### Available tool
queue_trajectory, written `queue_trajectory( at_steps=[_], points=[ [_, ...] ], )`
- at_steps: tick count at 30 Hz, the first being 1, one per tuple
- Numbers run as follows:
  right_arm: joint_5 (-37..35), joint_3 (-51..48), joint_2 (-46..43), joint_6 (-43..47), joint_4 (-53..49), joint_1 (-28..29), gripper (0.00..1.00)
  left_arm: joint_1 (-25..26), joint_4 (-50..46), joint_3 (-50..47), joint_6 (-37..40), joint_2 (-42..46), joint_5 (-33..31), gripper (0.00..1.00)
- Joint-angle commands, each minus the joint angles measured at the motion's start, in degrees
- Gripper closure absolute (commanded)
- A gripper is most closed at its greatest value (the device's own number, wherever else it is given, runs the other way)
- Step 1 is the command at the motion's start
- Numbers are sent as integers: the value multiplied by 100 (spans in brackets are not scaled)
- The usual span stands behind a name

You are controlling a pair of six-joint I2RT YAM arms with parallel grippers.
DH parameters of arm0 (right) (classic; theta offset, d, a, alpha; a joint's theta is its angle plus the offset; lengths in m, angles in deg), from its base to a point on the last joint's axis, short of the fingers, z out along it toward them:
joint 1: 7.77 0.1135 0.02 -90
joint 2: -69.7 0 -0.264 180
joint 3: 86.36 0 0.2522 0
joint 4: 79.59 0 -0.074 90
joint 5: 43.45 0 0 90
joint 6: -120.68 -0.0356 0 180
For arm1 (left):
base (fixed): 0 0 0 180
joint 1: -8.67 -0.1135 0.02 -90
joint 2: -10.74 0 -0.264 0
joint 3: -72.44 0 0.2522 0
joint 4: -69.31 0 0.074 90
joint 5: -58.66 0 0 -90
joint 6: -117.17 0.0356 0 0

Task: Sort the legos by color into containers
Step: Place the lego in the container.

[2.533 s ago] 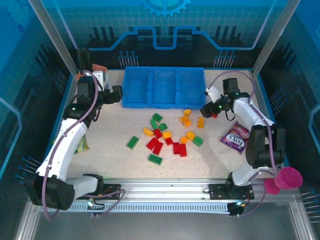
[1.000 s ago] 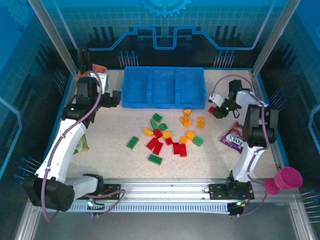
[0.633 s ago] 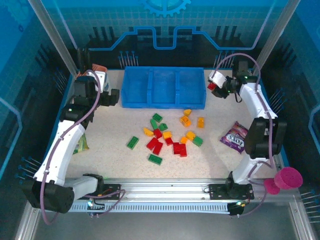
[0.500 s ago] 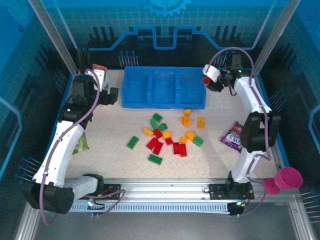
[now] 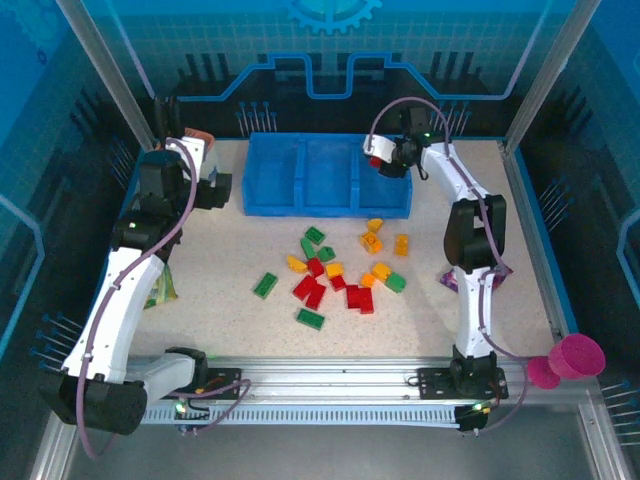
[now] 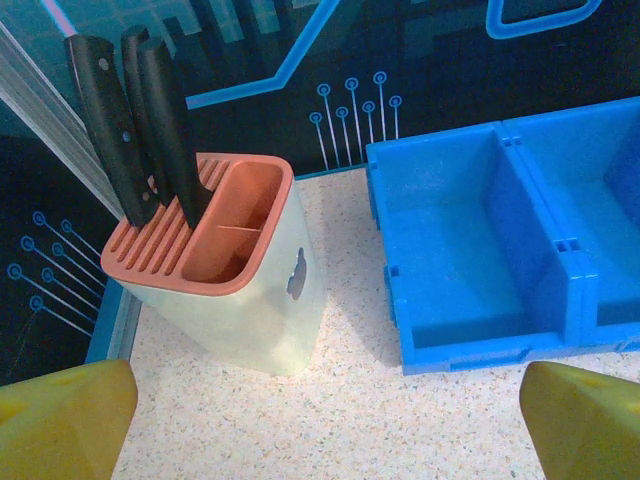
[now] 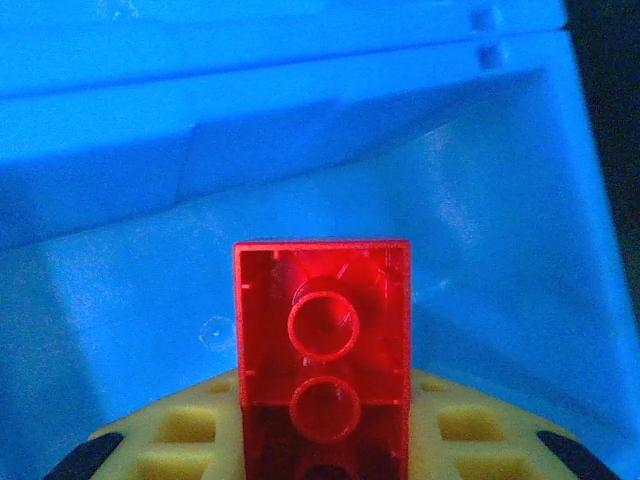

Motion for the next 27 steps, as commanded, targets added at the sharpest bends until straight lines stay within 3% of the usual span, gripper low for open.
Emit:
queue_trajectory(
  at_steps=[1, 15, 20, 27],
  points=[
    [-345, 664, 614, 408, -97, 120, 89, 8, 127, -54, 257, 144, -166, 0],
    [-568, 1100, 1435, 817, 224, 261, 84, 8, 288, -259, 403, 56, -243, 1],
    [-504, 1224, 1428, 925, 150, 270, 74, 8, 309, -277, 421, 27, -244, 1],
    [-440, 1192, 1153, 975, 62, 279, 46, 8, 351, -321, 423, 61, -225, 1]
  ],
)
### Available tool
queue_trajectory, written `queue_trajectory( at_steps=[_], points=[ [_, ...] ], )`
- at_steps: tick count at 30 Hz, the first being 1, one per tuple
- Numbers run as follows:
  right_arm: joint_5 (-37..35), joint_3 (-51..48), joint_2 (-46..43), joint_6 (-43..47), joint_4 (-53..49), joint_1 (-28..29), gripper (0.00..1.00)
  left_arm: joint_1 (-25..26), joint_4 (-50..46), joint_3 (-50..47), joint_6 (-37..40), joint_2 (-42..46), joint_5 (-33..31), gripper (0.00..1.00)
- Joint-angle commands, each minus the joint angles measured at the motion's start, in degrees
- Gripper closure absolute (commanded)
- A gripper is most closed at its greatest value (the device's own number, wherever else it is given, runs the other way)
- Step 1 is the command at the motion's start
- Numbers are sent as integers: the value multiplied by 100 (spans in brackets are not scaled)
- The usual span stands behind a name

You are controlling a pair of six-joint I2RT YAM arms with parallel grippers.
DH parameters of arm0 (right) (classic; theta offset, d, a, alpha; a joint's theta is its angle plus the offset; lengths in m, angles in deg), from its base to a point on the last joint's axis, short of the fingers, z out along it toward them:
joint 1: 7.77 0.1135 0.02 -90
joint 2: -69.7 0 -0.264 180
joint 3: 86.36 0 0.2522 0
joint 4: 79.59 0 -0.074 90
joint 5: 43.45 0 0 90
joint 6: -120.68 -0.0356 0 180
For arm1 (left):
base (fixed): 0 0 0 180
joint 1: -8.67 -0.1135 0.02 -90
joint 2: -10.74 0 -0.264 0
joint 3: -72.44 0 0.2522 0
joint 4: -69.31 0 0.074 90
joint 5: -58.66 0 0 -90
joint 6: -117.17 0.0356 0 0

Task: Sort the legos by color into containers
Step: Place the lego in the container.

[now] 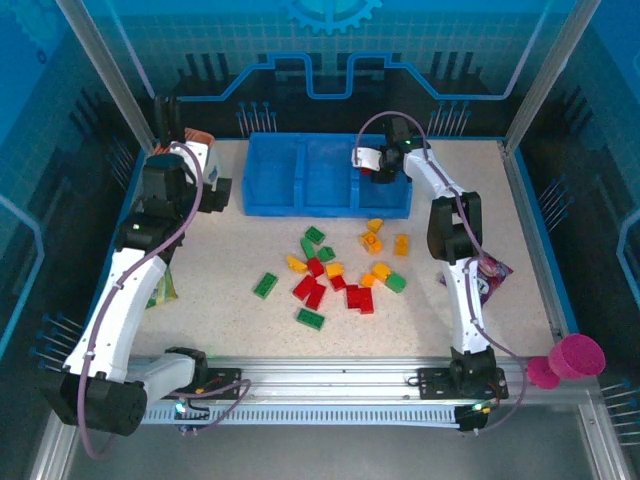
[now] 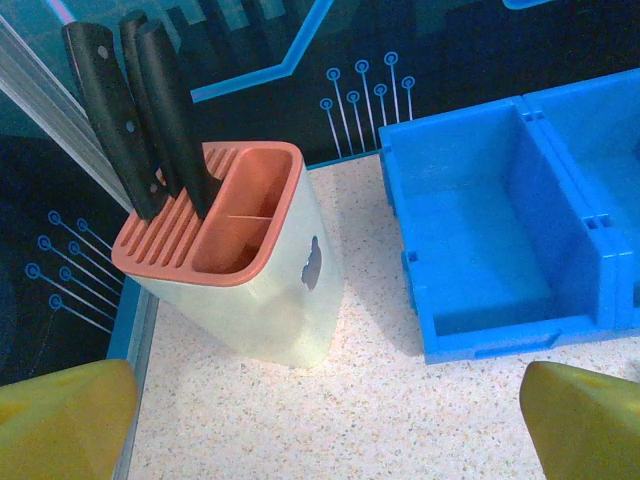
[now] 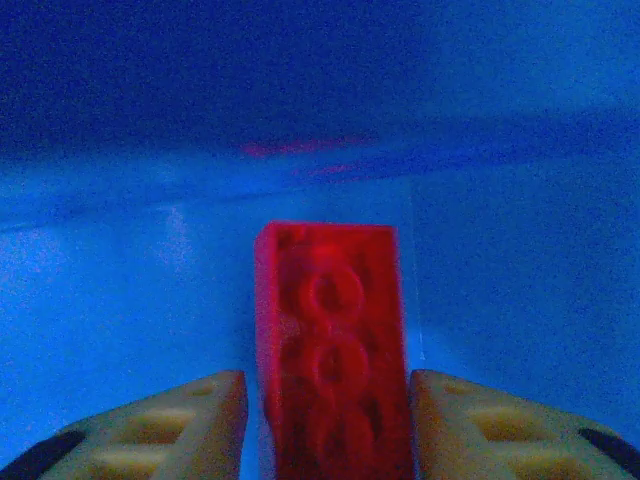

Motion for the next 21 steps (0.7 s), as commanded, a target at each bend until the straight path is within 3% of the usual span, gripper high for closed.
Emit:
queue_trajectory(
  at_steps=[1, 10, 14, 16, 17, 18, 21],
  points=[
    [50, 113, -223, 84, -168, 73, 44, 8, 185, -75, 120, 63, -73, 1],
    [30, -367, -1005, 20, -113, 76, 42, 8, 259, -176, 117, 366, -63, 1],
    [-99, -1126, -2033, -186, -132, 130, 41, 8, 326, -273, 135, 567, -85, 0],
    [-197, -1703, -2672, -679, -137, 197, 37, 8, 396, -360, 130, 697, -70, 1],
    [-339, -2018, -2953, -1053, 4, 243, 22, 8, 444, -405, 117, 743, -68, 0],
    [-741, -2461, -3288, -1615, 433, 311, 17, 6, 489, -462, 103, 792, -52, 1],
    [-1416, -3414, -4142, -3138, 650, 596, 14, 17, 483, -486, 12, 848, 8, 1]
  ],
)
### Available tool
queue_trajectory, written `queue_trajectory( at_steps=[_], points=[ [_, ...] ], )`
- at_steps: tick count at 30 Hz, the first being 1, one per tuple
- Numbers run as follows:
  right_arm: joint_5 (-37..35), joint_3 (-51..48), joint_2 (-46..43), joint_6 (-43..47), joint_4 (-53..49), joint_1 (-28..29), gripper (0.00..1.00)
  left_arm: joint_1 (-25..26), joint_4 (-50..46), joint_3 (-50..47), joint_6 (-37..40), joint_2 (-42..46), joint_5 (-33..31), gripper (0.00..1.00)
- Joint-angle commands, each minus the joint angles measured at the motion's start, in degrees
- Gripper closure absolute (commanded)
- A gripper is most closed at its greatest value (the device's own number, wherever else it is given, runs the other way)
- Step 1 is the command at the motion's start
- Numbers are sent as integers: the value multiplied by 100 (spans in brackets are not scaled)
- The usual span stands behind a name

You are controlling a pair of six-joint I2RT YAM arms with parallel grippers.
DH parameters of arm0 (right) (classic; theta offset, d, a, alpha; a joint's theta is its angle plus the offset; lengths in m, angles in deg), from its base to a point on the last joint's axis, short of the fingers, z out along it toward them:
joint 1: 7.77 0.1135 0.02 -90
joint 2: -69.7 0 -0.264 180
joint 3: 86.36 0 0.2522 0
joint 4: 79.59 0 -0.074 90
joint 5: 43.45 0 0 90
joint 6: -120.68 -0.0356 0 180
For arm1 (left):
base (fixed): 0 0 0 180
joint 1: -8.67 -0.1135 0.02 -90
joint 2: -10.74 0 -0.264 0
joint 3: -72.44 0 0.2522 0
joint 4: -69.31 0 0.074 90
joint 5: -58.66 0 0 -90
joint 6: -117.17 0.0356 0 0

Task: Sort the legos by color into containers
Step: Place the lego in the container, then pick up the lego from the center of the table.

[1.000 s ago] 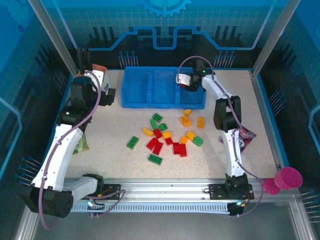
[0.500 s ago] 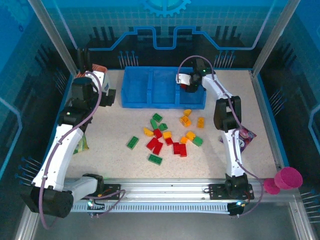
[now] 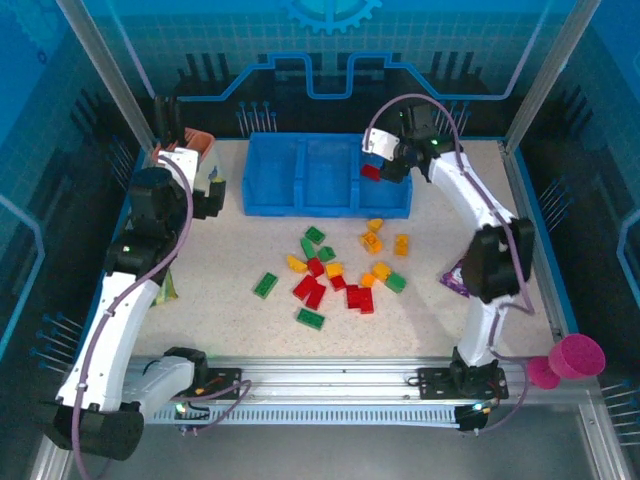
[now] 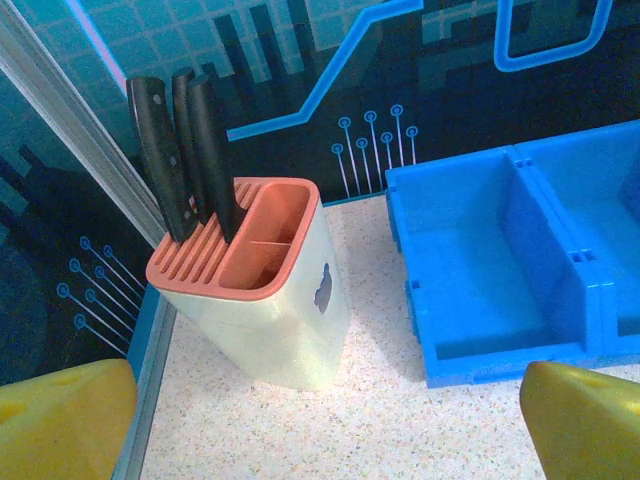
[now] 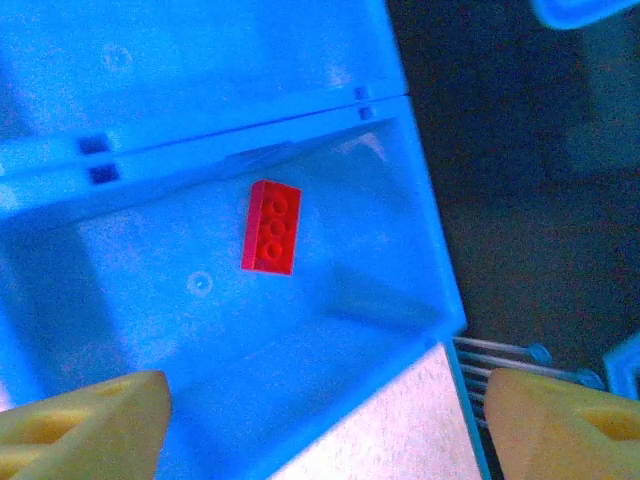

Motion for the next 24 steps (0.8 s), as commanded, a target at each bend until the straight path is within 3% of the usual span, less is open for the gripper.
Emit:
queue_trajectory(
  at_steps=[1, 5, 10, 15, 24],
  points=[
    [-973, -798, -783, -2355, 191, 363, 13, 19, 159, -62, -8, 81, 41, 1],
    [-511, -1519, -1505, -4509, -612, 576, 6, 48, 157, -60, -69, 125, 107, 1],
    [133, -3176, -2431, -6127, -151, 787, 4, 60, 244, -175, -82, 274, 85, 1],
    [789, -3389, -2166, -5962, -252, 820, 4, 78, 211, -126, -161, 330, 178, 1],
    [746, -3076, -1055, -5402, 15, 827, 12, 114, 192, -176, -69, 444, 66, 1]
  ],
)
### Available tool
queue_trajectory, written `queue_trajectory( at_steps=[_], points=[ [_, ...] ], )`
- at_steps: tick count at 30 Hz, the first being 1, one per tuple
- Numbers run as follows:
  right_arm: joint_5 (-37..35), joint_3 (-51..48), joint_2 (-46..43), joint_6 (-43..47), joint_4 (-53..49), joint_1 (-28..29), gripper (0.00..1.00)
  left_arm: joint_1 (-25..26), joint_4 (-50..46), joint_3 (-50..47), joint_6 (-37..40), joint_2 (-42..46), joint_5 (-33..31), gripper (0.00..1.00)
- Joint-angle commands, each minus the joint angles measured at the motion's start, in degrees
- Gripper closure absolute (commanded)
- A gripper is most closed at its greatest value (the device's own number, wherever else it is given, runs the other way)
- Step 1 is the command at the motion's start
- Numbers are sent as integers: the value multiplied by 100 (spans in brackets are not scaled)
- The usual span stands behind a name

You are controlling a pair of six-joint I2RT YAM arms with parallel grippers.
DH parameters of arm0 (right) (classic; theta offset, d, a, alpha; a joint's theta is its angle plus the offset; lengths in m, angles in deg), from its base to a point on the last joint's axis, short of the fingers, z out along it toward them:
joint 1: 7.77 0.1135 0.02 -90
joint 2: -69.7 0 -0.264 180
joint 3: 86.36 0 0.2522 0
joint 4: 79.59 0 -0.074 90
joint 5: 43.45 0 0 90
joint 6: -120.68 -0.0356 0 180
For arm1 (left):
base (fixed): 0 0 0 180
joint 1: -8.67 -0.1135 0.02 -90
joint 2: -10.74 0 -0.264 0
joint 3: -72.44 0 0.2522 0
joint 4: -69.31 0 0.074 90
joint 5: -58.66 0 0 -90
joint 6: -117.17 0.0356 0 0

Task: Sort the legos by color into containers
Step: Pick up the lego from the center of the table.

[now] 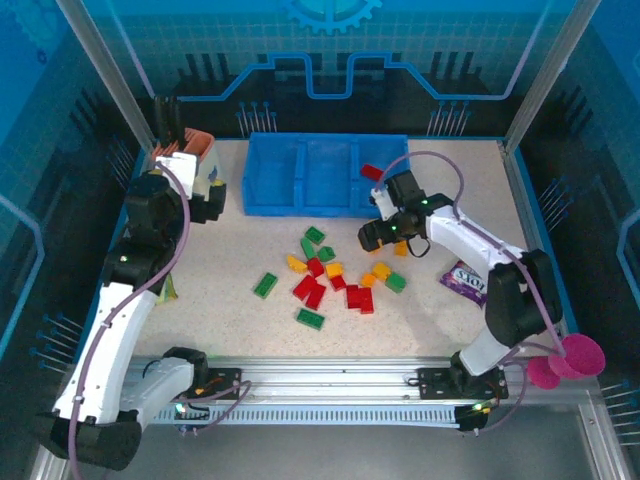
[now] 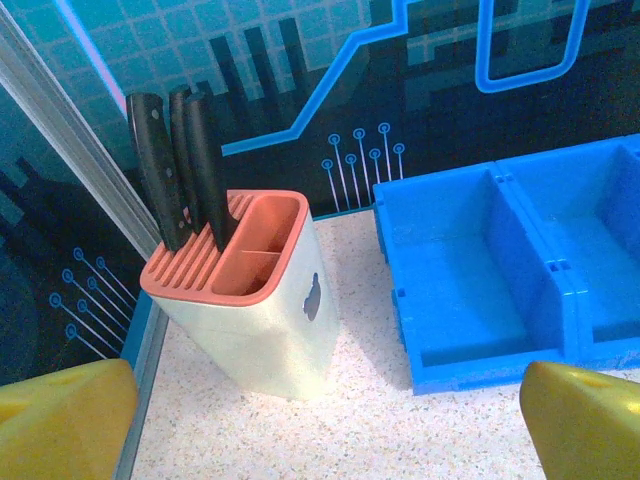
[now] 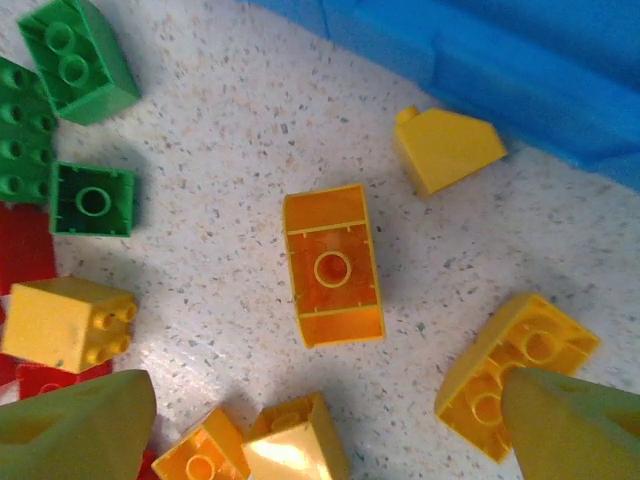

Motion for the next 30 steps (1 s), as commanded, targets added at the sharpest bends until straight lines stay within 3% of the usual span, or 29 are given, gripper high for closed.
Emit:
queue_trajectory(
  at_steps=[1, 8, 21, 25, 30],
  points=[
    [90, 363, 457, 244, 83, 94, 12, 22, 101, -23, 3, 131, -8, 1],
    [-130, 773, 1222, 630, 71, 137, 19, 22, 105, -40, 65, 134, -88, 0],
    [-312, 1106, 1869, 1027, -571, 230, 55, 22, 139, -52, 146, 133, -183, 1],
    [-361, 1090, 1652, 1213, -641, 305, 71, 23, 142, -109, 115, 137, -163, 1],
    [-376, 1830, 1283, 2002, -1311, 427, 77, 22, 206, -196, 117, 204, -169, 1]
  ],
)
